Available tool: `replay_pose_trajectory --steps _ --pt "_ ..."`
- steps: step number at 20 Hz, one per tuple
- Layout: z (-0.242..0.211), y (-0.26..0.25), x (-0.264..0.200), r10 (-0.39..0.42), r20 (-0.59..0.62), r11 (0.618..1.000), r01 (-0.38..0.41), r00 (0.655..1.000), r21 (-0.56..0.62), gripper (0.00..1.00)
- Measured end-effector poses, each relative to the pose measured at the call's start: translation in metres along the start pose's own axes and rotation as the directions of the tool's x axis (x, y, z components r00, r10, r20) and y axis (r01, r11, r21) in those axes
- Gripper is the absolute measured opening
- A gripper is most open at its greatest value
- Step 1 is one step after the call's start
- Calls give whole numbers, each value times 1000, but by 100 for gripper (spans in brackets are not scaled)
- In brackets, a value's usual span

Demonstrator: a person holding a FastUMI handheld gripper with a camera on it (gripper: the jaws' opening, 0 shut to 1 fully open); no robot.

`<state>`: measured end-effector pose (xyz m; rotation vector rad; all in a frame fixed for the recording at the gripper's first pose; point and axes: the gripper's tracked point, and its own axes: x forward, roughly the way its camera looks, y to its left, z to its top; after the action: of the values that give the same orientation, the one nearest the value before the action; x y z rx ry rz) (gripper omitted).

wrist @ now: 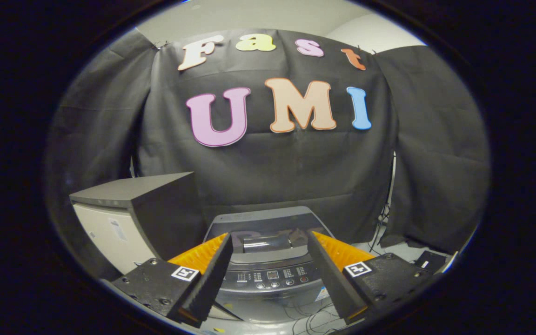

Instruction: Put the clothes into the washing machine and then close the washing machine lid.

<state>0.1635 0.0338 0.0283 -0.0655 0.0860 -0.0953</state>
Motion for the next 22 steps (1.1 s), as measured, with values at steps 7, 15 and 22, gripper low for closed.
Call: replay_pose_trajectory --steps 7,15,22 --pt "23 13 -46 59 69 998 -60 996 17 98" --pt "48 30 -97 88 169 982 -56 982 -182 97" --pt "20 42 -153 122 167 980 -92 978 -177 97"
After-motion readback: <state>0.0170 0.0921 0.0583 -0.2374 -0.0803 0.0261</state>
